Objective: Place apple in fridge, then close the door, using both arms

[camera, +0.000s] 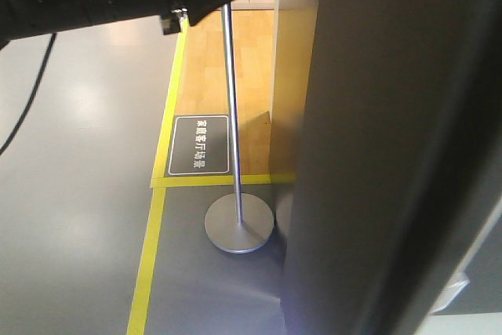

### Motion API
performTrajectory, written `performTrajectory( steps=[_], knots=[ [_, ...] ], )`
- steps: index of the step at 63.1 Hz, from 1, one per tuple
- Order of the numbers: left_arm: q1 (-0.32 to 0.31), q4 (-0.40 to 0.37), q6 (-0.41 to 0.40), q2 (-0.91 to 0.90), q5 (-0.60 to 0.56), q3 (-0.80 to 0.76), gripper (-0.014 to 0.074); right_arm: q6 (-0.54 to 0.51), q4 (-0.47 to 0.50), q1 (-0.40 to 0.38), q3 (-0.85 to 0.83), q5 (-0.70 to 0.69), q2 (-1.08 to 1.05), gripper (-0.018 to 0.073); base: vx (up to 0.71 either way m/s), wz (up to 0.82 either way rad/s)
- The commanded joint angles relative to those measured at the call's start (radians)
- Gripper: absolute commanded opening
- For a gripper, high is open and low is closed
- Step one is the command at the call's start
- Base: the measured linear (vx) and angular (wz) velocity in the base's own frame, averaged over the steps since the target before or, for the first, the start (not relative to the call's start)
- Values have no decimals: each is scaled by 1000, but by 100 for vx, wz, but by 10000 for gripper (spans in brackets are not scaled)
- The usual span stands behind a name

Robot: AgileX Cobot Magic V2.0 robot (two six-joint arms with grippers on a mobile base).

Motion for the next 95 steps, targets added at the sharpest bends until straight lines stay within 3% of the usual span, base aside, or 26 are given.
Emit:
performTrajectory(
  steps=[1,9,26,33,44,58,75,95],
  knots=[
    [37,-101,38,-39,-13,-34,342,-26,-25,-2,-28,-124,119,36,0,0],
    [90,-99,49,-39,-19,-34,342,-67,-35,-2,-71,-231,267,125,0,0],
    [182,-97,49,-39,-22,-34,342,-97,-54,-2,-228,-341,610,495,0,0],
    [210,-89,49,-39,-32,-34,342,-97,-61,-2,-285,-457,737,571,0,0],
    [239,-32,49,-39,-66,-34,342,-121,-61,-2,-368,-641,934,558,0,0],
    [249,111,49,-39,-131,-34,342,-147,-57,-2,-484,-797,1157,524,0,0],
    [250,234,48,-39,-205,-34,342,-149,-30,-2,-642,-800,1366,524,0,0],
    [250,249,48,-39,-243,-34,342,-149,-29,-2,-780,-799,1529,524,0,0]
  ],
)
